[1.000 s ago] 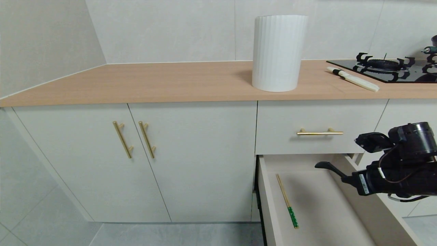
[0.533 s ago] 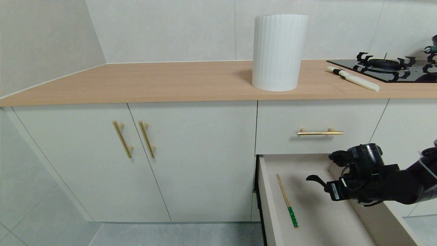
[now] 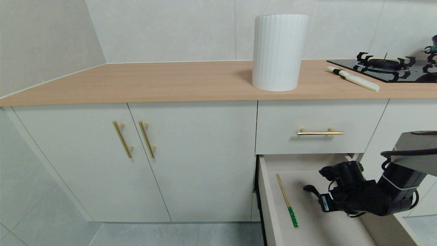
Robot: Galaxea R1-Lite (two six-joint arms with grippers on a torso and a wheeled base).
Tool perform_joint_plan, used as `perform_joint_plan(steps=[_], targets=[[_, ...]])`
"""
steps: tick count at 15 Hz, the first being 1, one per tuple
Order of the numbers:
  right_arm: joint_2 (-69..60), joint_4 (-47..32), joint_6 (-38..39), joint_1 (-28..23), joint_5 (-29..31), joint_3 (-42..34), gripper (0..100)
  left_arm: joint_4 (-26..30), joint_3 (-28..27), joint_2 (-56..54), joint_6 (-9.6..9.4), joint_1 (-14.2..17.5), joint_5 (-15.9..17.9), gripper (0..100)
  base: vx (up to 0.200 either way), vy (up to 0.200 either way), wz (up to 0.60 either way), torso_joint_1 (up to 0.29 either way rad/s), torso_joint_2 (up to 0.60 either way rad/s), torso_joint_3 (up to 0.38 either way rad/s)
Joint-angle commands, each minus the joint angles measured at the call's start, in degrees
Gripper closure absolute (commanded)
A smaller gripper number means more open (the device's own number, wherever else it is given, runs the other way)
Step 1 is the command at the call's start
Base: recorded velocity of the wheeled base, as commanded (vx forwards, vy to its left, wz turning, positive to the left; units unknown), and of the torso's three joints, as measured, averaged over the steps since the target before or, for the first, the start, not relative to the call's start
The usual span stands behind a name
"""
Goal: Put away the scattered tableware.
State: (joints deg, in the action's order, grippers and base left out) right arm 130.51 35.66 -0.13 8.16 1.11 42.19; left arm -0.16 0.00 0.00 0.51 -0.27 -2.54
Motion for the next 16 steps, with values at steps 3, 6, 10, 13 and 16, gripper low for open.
perform_joint_plan(steps=[3, 6, 10, 13, 16], targets=[[2.3, 1.9, 0.0, 0.0, 0.8, 0.0, 100, 0.0, 0.0, 0.0, 0.02, 0.0, 0.0, 0, 0.0, 0.0, 0.0, 0.0, 0.0, 0.0], [2.3, 1.9, 0.0, 0.0, 0.8, 0.0, 100, 0.0, 0.0, 0.0, 0.02, 0.0, 0.0, 0, 0.0, 0.0, 0.0, 0.0, 0.0, 0.0], [2.2, 1.9, 0.0, 0.0, 0.9, -0.1, 0, 0.0, 0.0, 0.0, 0.02, 0.0, 0.0, 0, 0.0, 0.0, 0.0, 0.0, 0.0, 0.0], [1.9, 2.0, 0.3, 0.0, 0.8, -0.3, 0, 0.0, 0.0, 0.0, 0.02, 0.0, 0.0, 0, 0.0, 0.0, 0.0, 0.0, 0.0, 0.0], [-0.5, 2.0, 0.5, -0.1, 0.9, -1.1, 0, 0.0, 0.0, 0.0, 0.02, 0.0, 0.0, 0, 0.0, 0.0, 0.0, 0.0, 0.0, 0.0]])
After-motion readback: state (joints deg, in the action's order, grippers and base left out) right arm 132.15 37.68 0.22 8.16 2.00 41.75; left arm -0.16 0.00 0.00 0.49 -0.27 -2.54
